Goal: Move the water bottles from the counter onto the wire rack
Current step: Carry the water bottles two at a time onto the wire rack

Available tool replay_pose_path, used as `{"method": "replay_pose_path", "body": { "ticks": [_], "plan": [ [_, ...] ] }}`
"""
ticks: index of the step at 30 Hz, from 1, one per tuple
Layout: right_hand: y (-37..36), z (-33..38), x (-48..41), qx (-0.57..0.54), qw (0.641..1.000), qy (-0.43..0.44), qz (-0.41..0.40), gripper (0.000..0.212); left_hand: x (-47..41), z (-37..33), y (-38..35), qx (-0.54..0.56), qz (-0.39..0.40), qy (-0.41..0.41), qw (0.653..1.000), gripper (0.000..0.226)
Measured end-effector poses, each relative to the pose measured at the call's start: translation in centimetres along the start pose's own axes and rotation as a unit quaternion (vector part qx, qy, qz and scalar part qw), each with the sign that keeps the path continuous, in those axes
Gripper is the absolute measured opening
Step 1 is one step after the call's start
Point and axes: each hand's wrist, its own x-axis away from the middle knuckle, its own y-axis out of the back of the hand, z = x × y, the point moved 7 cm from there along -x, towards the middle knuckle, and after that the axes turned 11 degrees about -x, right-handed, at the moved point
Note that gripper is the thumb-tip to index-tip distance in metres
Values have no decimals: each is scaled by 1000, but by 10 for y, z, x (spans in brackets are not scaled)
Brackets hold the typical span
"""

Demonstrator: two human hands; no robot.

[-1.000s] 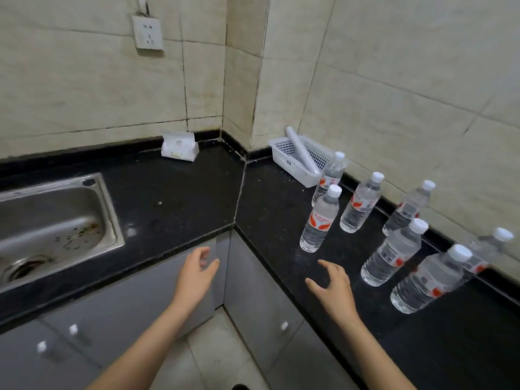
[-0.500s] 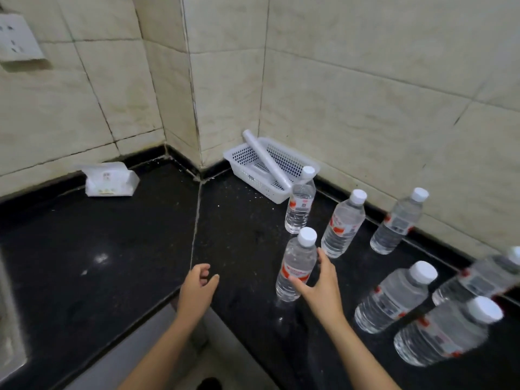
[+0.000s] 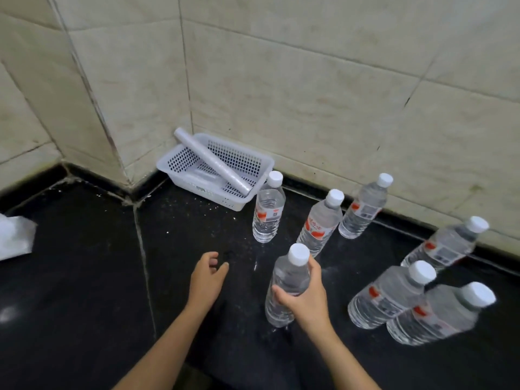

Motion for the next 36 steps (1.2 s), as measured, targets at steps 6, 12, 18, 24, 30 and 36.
{"method": "replay_pose_path", "body": {
  "ticks": [6,12,18,24,30,36],
  "plan": [
    [11,-2,-15,-24,997,-21,-75,73,-31,-32,-21,-6,54,-61,997,59],
    [33,-10,-7,-56,982,-37,-174,66,-71,-110,-47,-21,99,-194,976,91],
    [19,-13,2,-52,985,-41,-160,75,-99,-131,-71,2,147,-195,970,93],
    [-11,-8,6,13,992,-34,-123,69,-94,-129,-64,15,148,-209,966,73],
    [-8,-1,-3,9,989,-32,-141,69,-81,-97,-32,54,130,-167,976,72],
    [-4,2,-7,2,987,-43,-153,67,-45,-62,2,70,105,-157,980,64]
  ]
}}
